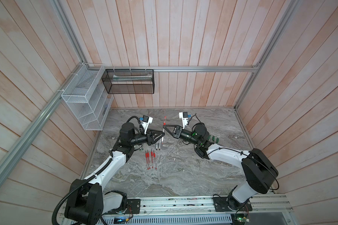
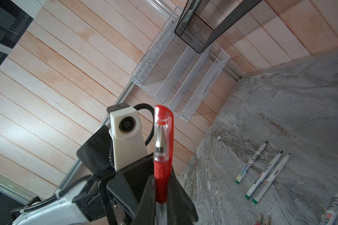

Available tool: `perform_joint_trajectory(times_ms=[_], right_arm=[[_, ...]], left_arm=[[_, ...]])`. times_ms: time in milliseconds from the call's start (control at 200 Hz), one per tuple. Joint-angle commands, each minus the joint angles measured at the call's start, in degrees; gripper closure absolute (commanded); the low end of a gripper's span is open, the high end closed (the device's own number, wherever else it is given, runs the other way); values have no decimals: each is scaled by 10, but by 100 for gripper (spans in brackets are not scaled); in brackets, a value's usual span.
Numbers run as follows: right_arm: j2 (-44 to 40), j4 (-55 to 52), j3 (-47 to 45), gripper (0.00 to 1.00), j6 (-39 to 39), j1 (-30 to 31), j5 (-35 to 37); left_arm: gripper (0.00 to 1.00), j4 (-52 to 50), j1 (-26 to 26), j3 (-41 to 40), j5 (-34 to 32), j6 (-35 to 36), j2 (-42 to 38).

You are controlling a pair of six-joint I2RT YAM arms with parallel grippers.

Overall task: Remove pen caps from pens
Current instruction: Open the pen cap on the pen.

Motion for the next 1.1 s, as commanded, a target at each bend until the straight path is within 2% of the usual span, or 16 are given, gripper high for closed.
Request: perform_joint_trajectory(times_ms=[0, 80, 300, 375, 490, 665, 735, 865, 1095], right_arm=[[4, 32, 9, 98, 7, 7, -10], [4, 32, 11, 98, 3, 8, -12], [2, 32, 9, 96, 2, 7, -12], [-11, 15, 2, 89, -17, 3, -5], [-35, -35, -6, 75, -31, -6, 26], [-59, -115, 6, 62, -58, -8, 83], [-51, -156, 30, 59, -55, -8, 106], [-22, -222, 85, 57, -49, -2, 128], [32, -270, 156, 57, -54, 6, 139]], left_arm=[[71, -4, -1, 14, -6, 10, 7], [75, -6, -3, 15, -2, 18, 7], [100, -28, -6, 25, -12, 34, 12], [100, -47, -6, 23, -20, 57, 11], [100, -81, -1, 17, -70, 88, 4], [100, -195, 1, 45, -175, 231, 4], [100, -203, 1, 44, -194, 241, 5], [100, -196, -1, 43, -159, 235, 3], [100, -201, -4, 45, -165, 230, 4]])
